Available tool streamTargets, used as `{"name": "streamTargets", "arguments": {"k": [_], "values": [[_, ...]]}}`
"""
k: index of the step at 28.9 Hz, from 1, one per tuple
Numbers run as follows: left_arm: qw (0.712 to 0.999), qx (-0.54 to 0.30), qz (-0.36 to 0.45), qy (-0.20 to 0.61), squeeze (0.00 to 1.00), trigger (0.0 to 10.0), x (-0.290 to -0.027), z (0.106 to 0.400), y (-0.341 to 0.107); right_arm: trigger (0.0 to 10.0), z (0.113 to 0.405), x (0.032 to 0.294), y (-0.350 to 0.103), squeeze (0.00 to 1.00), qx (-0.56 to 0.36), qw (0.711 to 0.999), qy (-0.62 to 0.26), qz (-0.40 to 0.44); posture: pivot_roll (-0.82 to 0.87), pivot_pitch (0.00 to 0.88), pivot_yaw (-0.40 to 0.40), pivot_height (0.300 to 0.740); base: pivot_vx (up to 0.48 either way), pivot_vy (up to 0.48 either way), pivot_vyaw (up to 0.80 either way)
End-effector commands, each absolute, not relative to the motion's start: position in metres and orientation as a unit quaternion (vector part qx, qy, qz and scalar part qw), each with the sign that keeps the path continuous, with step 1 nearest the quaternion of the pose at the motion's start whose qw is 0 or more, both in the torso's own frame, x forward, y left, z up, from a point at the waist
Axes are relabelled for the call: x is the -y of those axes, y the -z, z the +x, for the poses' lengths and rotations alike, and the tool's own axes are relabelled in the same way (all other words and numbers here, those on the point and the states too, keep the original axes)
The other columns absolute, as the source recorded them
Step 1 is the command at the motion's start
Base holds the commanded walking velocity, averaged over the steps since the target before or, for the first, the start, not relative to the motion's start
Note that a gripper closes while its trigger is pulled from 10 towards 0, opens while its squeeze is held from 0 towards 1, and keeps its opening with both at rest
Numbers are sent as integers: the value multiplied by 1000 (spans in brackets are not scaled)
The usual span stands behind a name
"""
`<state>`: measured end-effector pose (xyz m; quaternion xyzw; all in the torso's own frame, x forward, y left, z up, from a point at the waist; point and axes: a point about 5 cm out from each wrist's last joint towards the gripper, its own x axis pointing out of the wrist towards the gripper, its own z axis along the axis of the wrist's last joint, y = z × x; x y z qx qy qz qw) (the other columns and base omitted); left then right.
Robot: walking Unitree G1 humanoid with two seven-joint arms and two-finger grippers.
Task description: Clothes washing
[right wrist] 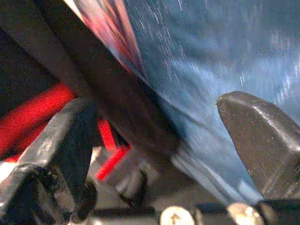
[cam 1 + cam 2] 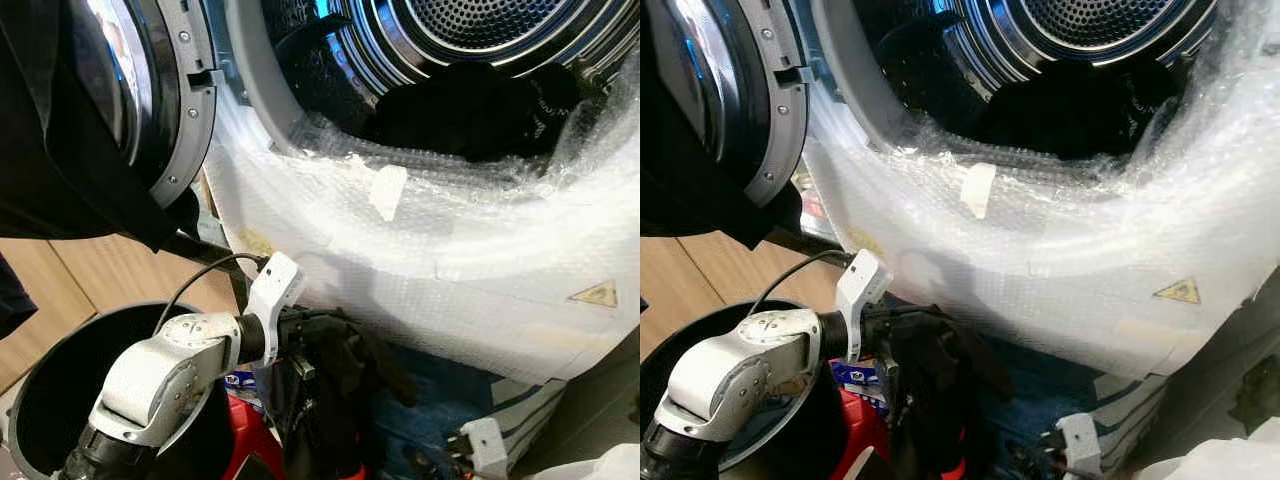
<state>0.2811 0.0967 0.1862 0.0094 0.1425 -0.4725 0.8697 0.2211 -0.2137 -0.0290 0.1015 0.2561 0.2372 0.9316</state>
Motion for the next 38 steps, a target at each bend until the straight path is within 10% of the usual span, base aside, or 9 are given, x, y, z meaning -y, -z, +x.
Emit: {"name": "streamTargets", "arguments": {"k": [1,19,38], "values": [[870,-122,12,478,0,0,-96,284,-196,10000,223,215,22,1000,-235,928,-265,119,9,32,55,740,0,0,0],[841,-76,-10,535,0,0,-53,287,-220,10000,236,165,-11,1000,-141,887,-409,159,-15,43,73,740,0,0,0],[826,-52,4,561,0,0,-45,278,-240,10000,245,155,0,1000,-154,936,-293,117,-13,45,72,740,0,0,0]]}}
